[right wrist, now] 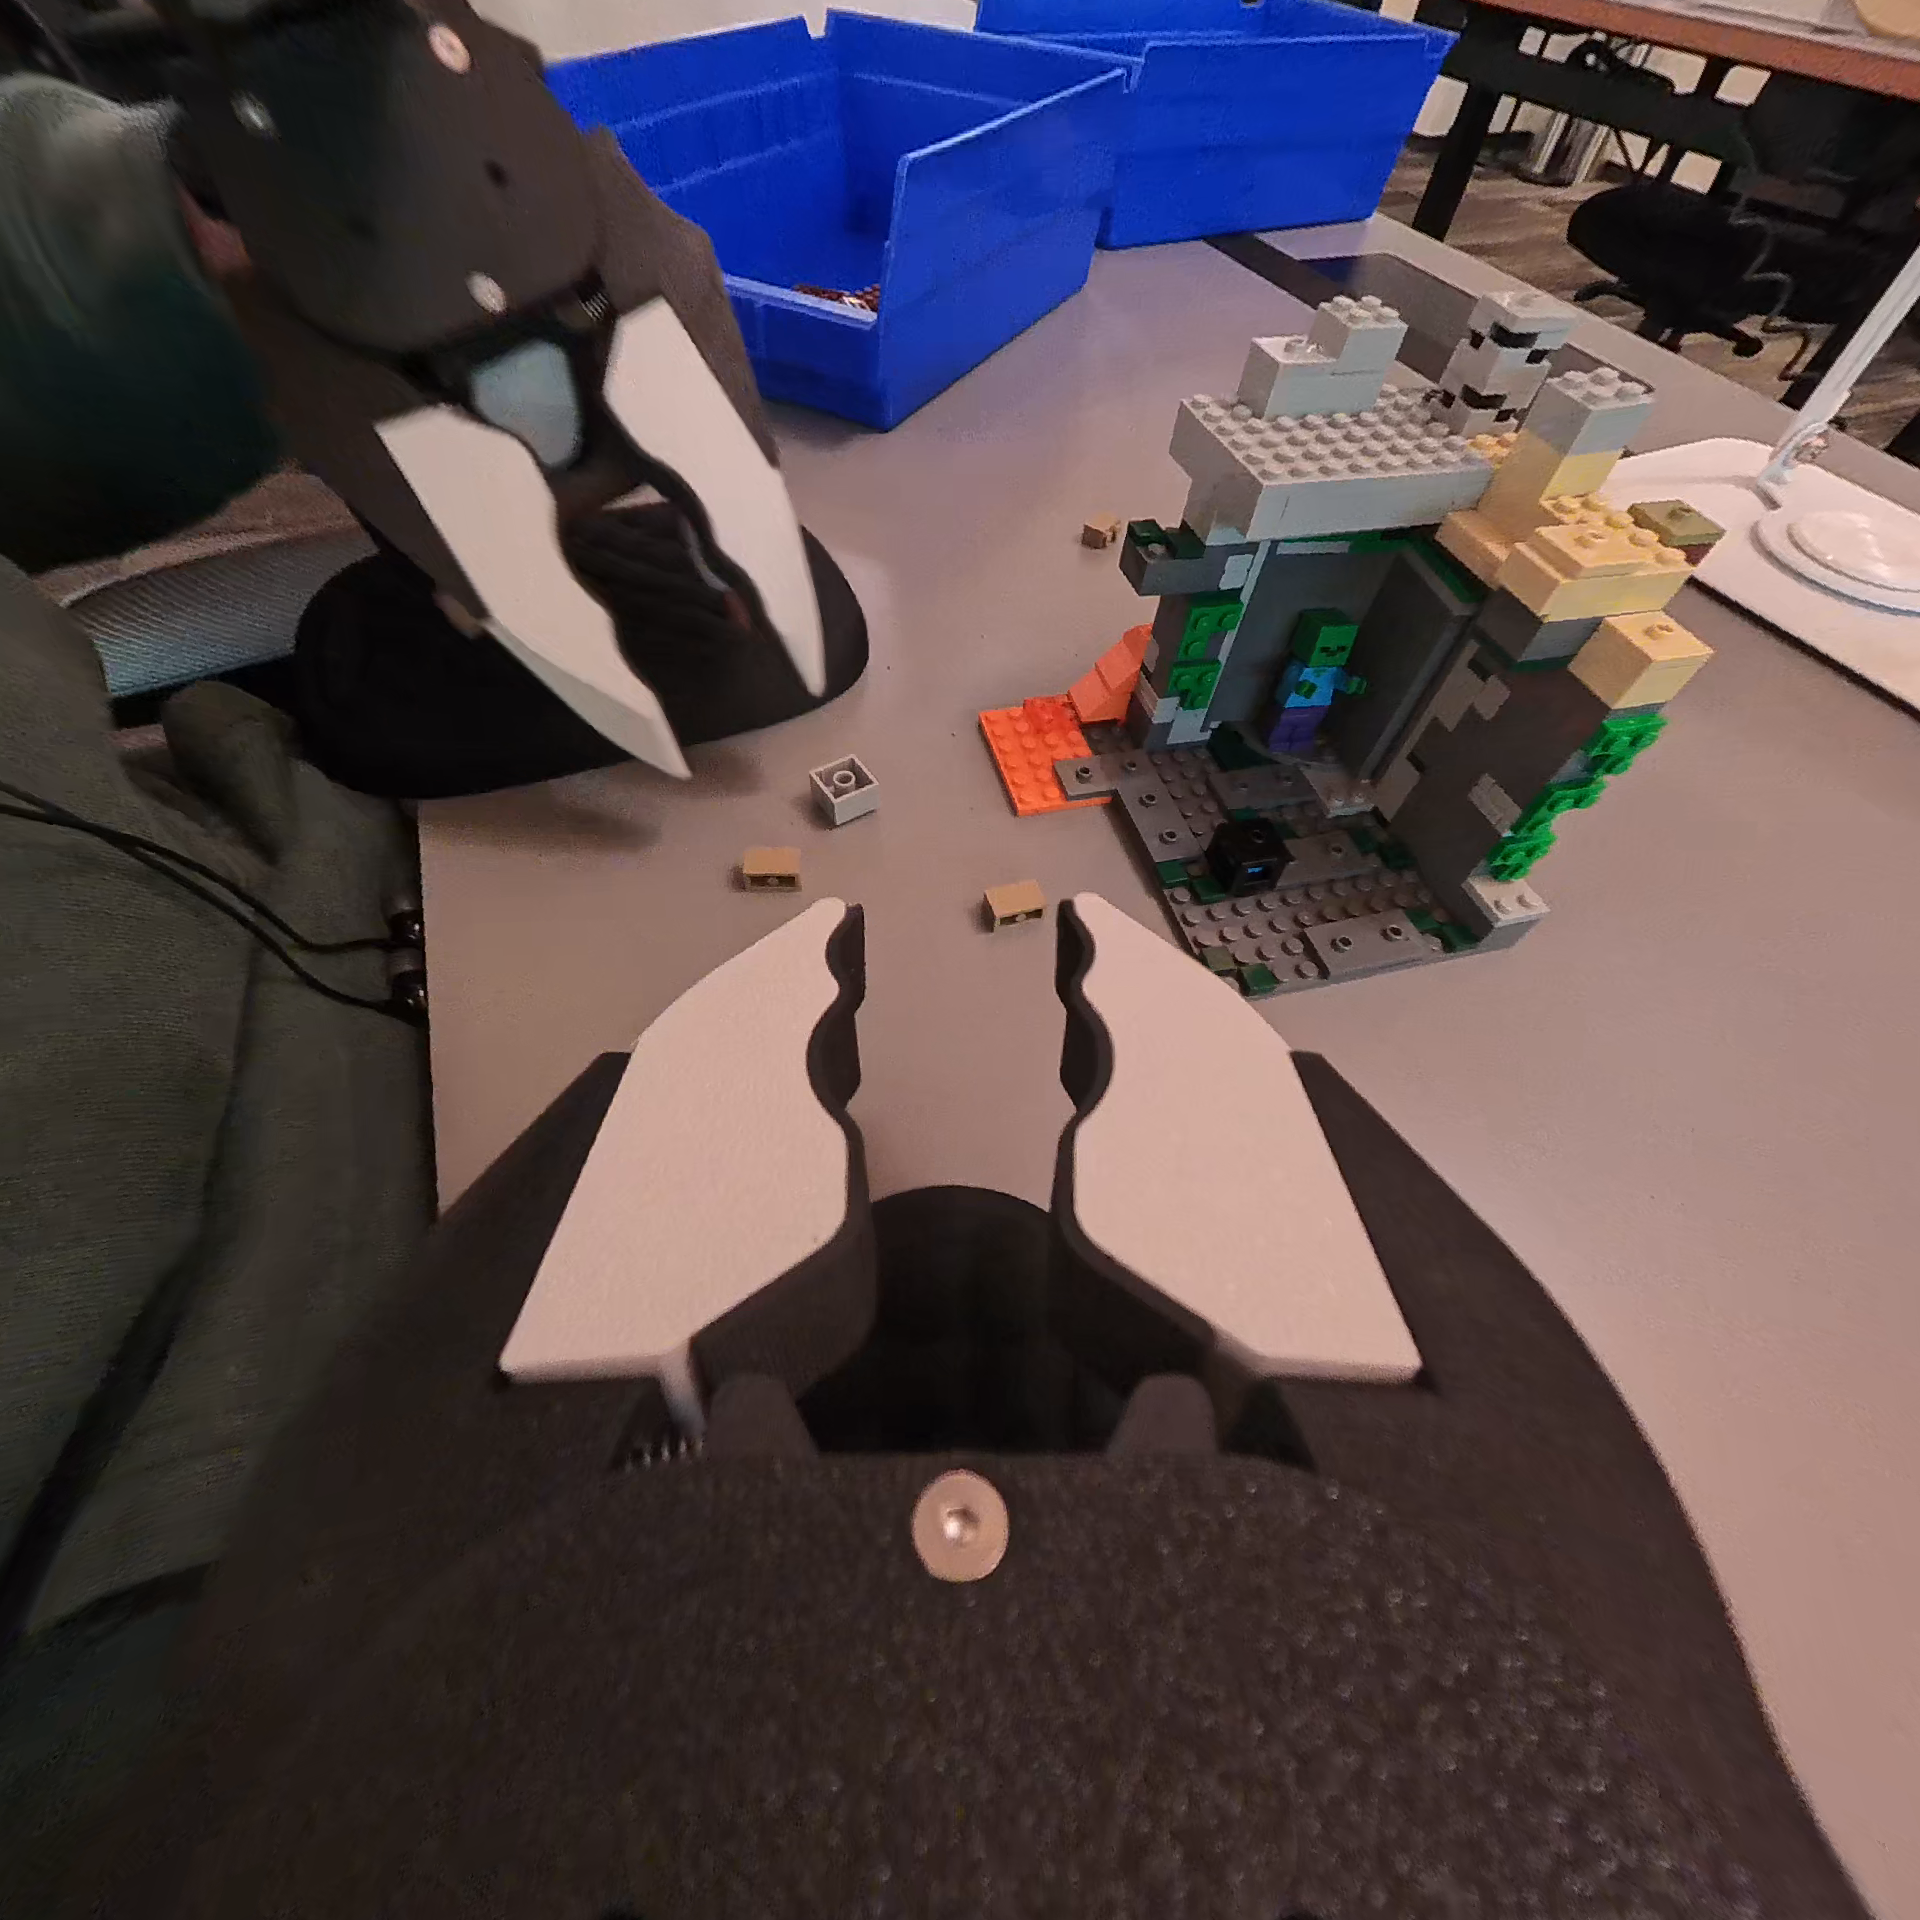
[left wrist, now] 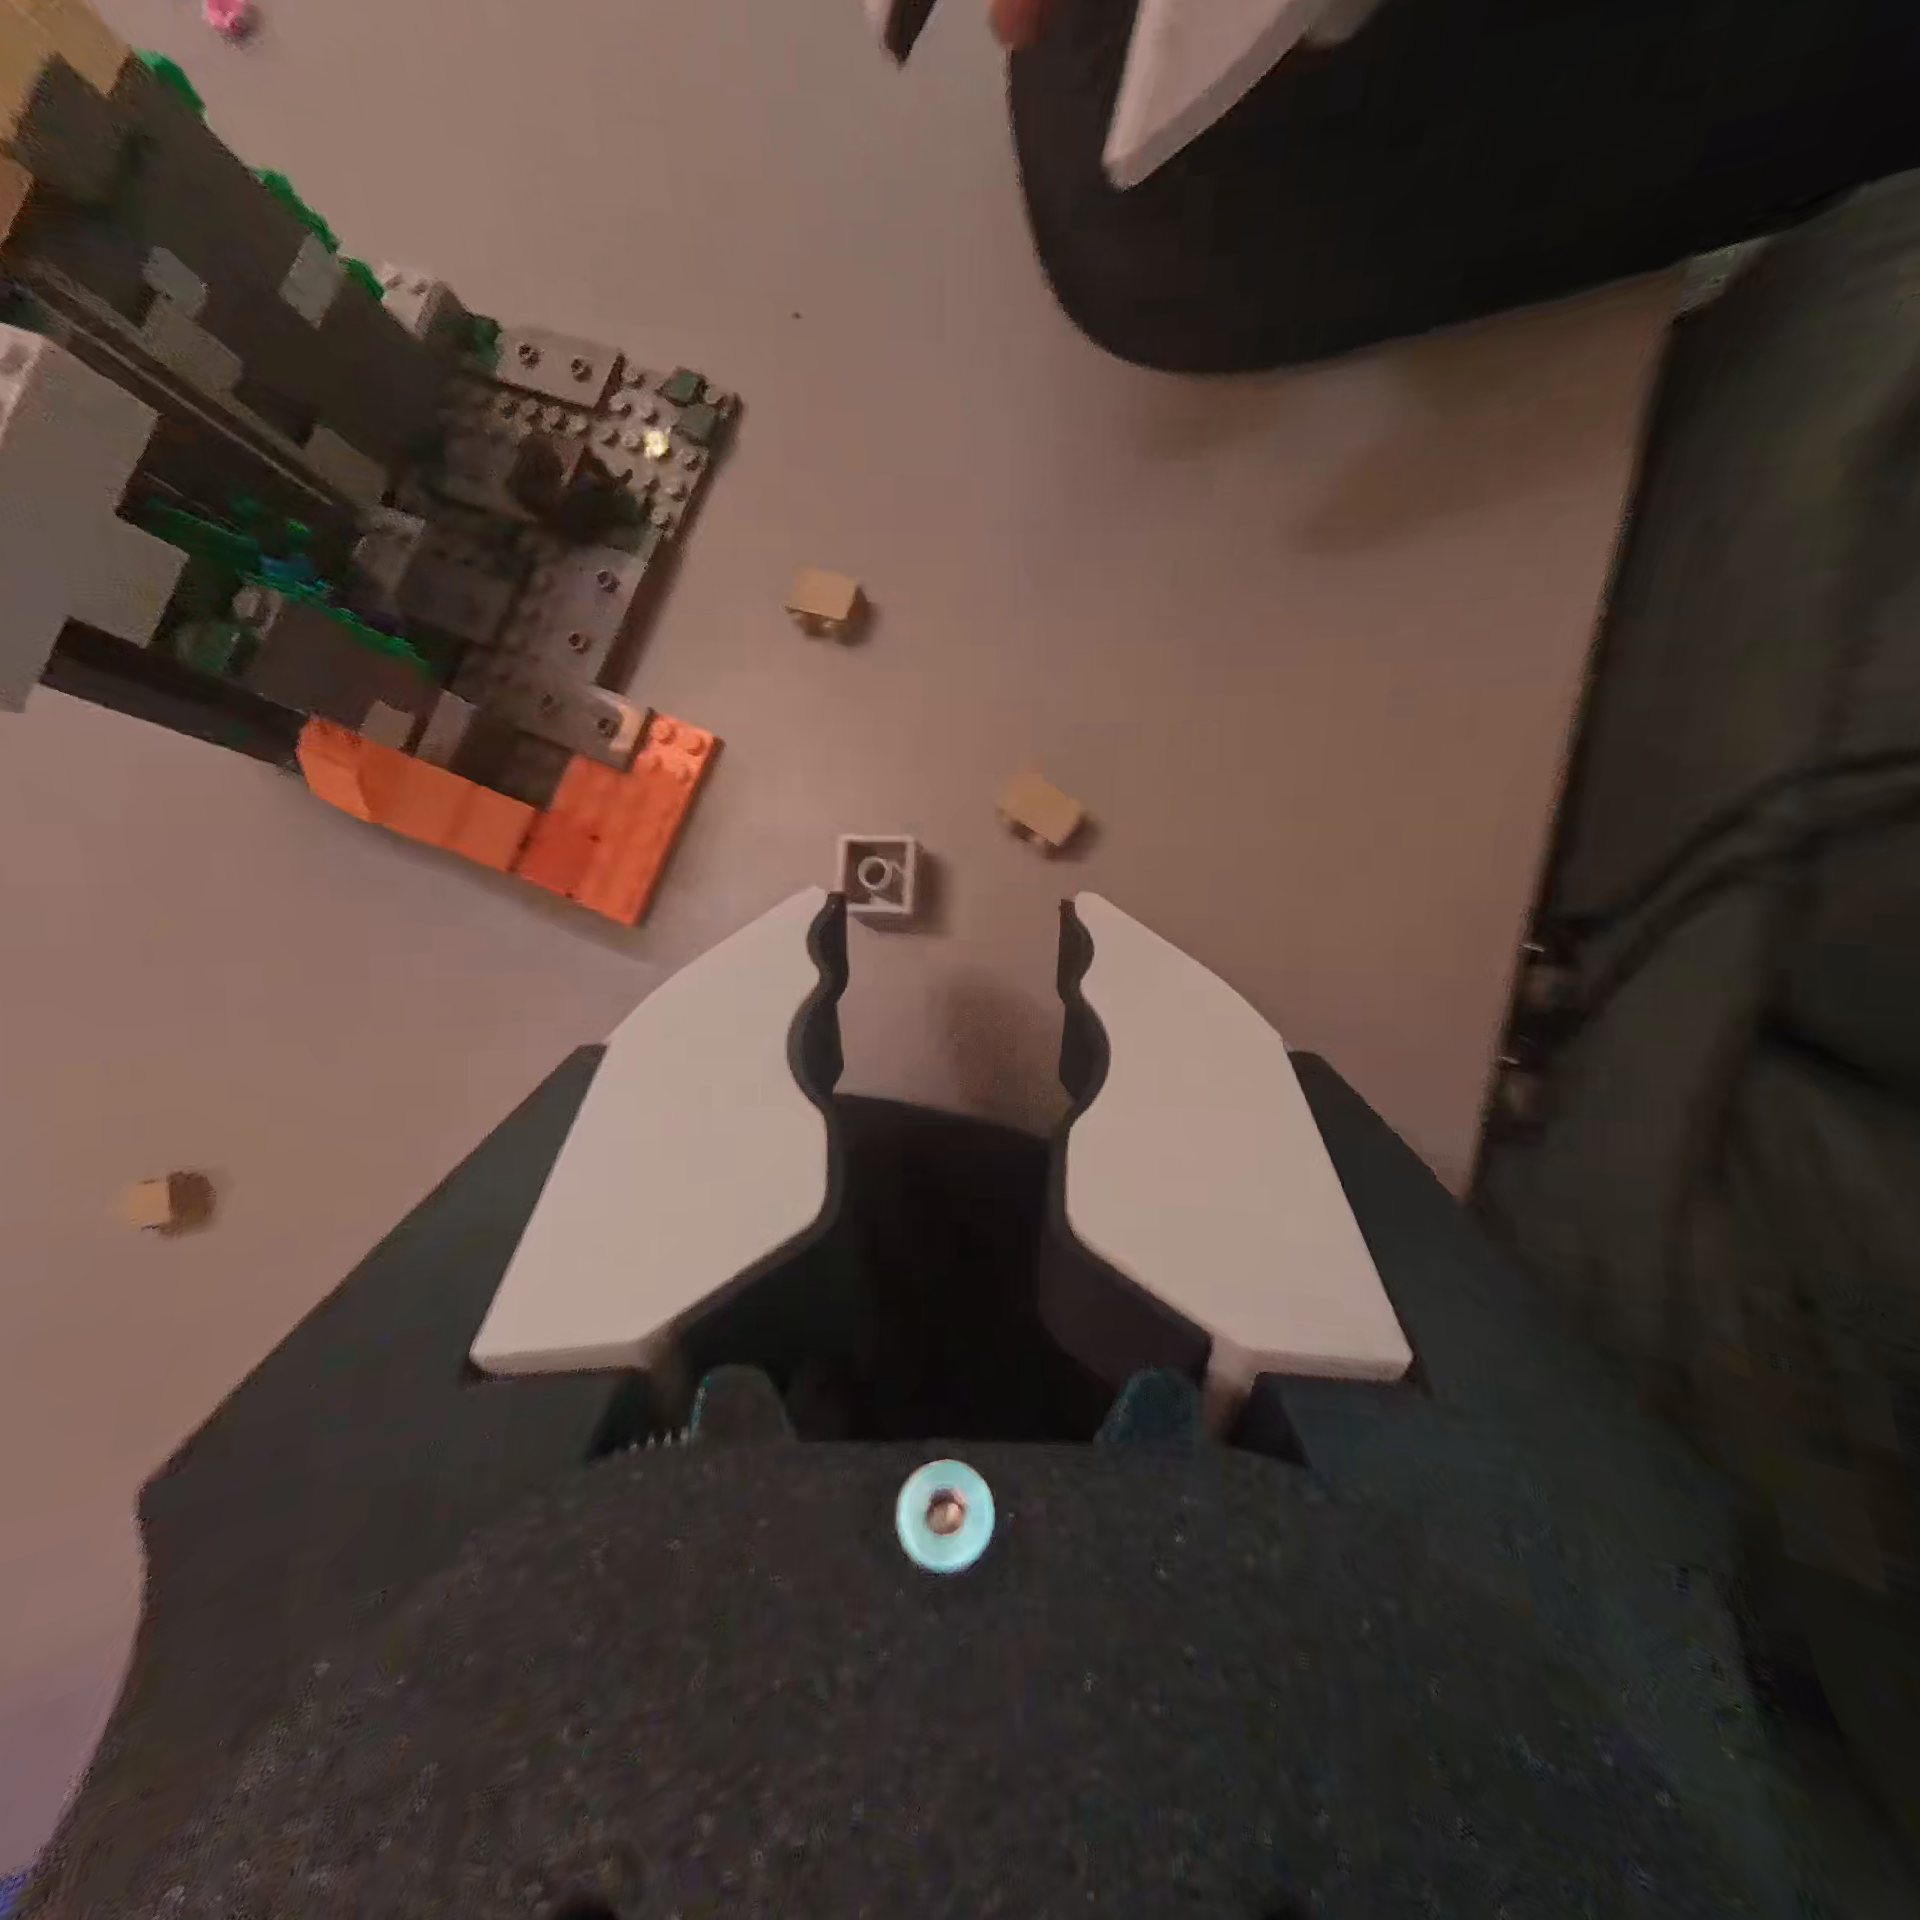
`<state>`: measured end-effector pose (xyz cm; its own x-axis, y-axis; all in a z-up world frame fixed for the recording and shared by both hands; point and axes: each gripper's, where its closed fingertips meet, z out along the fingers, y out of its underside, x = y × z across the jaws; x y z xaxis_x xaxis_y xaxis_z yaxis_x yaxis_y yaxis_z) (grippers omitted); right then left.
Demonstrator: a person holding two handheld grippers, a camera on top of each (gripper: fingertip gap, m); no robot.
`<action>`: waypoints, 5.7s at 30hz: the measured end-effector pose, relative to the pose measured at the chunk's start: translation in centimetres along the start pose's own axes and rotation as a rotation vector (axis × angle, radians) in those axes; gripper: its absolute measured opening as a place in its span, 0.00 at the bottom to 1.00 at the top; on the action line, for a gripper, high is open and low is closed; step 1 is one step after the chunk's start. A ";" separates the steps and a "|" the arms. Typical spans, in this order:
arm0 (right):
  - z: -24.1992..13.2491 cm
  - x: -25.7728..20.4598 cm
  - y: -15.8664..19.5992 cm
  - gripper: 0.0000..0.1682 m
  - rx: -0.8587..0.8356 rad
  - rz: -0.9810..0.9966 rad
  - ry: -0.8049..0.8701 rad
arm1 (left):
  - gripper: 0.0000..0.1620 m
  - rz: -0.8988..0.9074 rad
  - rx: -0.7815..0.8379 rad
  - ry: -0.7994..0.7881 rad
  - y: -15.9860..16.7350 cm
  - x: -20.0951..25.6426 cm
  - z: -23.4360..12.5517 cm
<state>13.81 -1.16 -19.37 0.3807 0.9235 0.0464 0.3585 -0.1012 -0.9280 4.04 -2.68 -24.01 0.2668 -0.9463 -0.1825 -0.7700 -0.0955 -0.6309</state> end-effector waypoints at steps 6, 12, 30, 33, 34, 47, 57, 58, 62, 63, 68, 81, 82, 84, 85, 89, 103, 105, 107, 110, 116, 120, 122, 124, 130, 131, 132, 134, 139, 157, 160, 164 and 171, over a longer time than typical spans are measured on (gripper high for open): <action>0.0 -0.2 0.1 0.21 0.001 -0.006 -0.001 | 0.10 -0.002 -0.103 0.054 0.5 -1.0 2.6; -0.1 0.0 0.0 0.21 0.015 0.008 0.002 | 0.10 -0.070 -0.010 -0.049 0.6 -3.8 -1.6; 0.3 0.1 0.4 0.20 -0.018 0.003 0.009 | 0.29 -0.429 -0.066 -0.594 13.8 -17.0 -15.9; 0.4 0.1 0.5 0.20 -0.023 0.004 0.010 | 0.27 -0.369 -0.028 -0.512 11.2 -14.5 -13.5; 0.4 0.1 0.5 0.20 -0.024 0.002 0.010 | 0.25 -0.340 0.005 -0.447 9.8 -13.1 -12.4; 0.3 0.0 0.4 0.20 -0.013 -0.001 0.012 | 0.21 0.033 0.013 0.037 -0.8 1.2 1.2; 1.1 0.0 1.1 0.20 -0.103 -0.022 -0.002 | 0.10 0.087 -0.052 0.048 -0.7 1.1 2.1; 1.5 0.1 1.4 0.20 -0.140 -0.035 -0.003 | 0.10 0.071 -0.037 0.032 -0.7 0.7 1.5; 3.8 0.8 2.9 0.21 -0.311 -0.073 -0.038 | 0.10 0.003 0.014 -0.067 -0.1 -1.4 -1.8; 4.5 1.1 3.1 0.21 -0.338 -0.074 -0.050 | 0.10 -0.015 0.025 -0.098 0.2 -2.0 -2.6; 7.0 1.8 3.7 0.21 -0.439 -0.081 -0.115 | 0.10 -0.100 0.043 -0.296 2.9 -5.6 -7.6; 6.3 -0.5 3.0 0.09 -0.431 -0.138 -0.159 | 0.36 -0.537 -0.271 -0.703 20.1 -19.2 -20.1; 6.2 -0.7 2.8 0.09 -0.420 -0.134 -0.157 | 0.39 -0.535 -0.282 -0.705 20.5 -19.3 -20.0; 6.0 -1.0 2.4 0.09 -0.391 -0.123 -0.157 | 0.42 -0.503 -0.248 -0.703 19.8 -19.1 -19.5; 5.9 -1.2 2.1 0.09 -0.376 -0.118 -0.159 | 0.42 -0.476 -0.212 -0.700 19.0 -18.8 -19.1; 6.0 -1.6 1.4 0.09 -0.344 -0.114 -0.167 | 0.40 -0.389 -0.118 -0.715 16.2 -17.8 -17.8; 5.5 -7.1 -9.7 0.09 0.191 0.424 -0.638 | 0.24 0.271 0.542 -0.337 -4.5 -1.5 -10.3; 5.4 -7.6 -10.2 0.09 0.208 0.483 -0.702 | 0.22 0.325 0.593 -0.339 -6.1 -0.4 -10.3; 5.2 -8.0 -10.6 0.09 0.220 0.533 -0.757 | 0.21 0.364 0.594 -0.338 -6.8 0.2 -10.0; 5.2 -8.5 -10.7 0.09 0.222 0.566 -0.799 | 0.15 0.394 0.615 -0.349 -7.6 0.5 -10.0; 5.2 -8.0 -10.7 0.10 0.224 0.560 -0.774 | 0.08 0.416 0.575 -0.397 -6.9 -0.5 -10.6; 5.2 -6.1 -9.7 0.15 0.198 0.482 -0.646 | 0.08 0.288 0.453 -0.570 -3.5 -6.4 -14.2; 5.0 -5.5 -9.1 0.15 0.183 0.433 -0.589 | 0.08 0.180 0.349 -0.685 -0.1 -10.7 -16.5; 4.8 -5.2 -8.4 0.15 0.169 0.402 -0.551 | 0.08 0.039 0.230 -0.743 4.0 -14.4 -18.2; 4.8 -5.0 -6.1 0.14 0.102 0.314 -0.468 | 0.08 -0.326 -0.051 -0.740 14.2 -19.8 -19.3; 4.8 -4.8 -5.8 0.14 0.091 0.291 -0.447 | 0.08 -0.385 -0.089 -0.709 15.4 -19.9 -18.9; 4.8 -4.7 -5.6 0.14 0.083 0.269 -0.428 | 0.08 -0.420 -0.104 -0.700 16.2 -20.2 -18.7; 4.8 -4.6 -5.3 0.15 0.071 0.239 -0.403 | 0.08 -0.507 -0.153 -0.654 17.7 -20.1 -17.9; 4.8 -4.5 -4.9 0.15 0.063 0.227 -0.393 | 0.25 -0.687 -0.255 -0.607 20.6 -20.1 -16.6; 4.9 -4.8 -4.6 0.14 0.067 0.210 -0.409 | 0.35 -0.408 -0.054 -0.410 5.5 -17.6 -11.4; 4.9 -4.9 -4.5 0.14 0.057 0.190 -0.402 | 0.35 -0.411 -0.125 -0.309 4.7 -17.7 -7.2; 4.7 -4.7 -4.5 0.13 0.057 0.179 -0.390 | 0.35 -0.436 -0.250 -0.238 5.6 -18.5 -3.0; 4.4 -4.4 -4.7 0.13 0.075 0.187 -0.386 | 0.32 -0.476 -0.446 -0.115 8.3 -19.2 0.2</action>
<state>6.72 -3.12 -16.88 0.0815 0.9638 -0.2537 0.2454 -0.2661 -0.9322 -7.37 14.71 -25.93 0.6789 -0.7321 -0.0561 -0.7120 -0.6377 -0.2939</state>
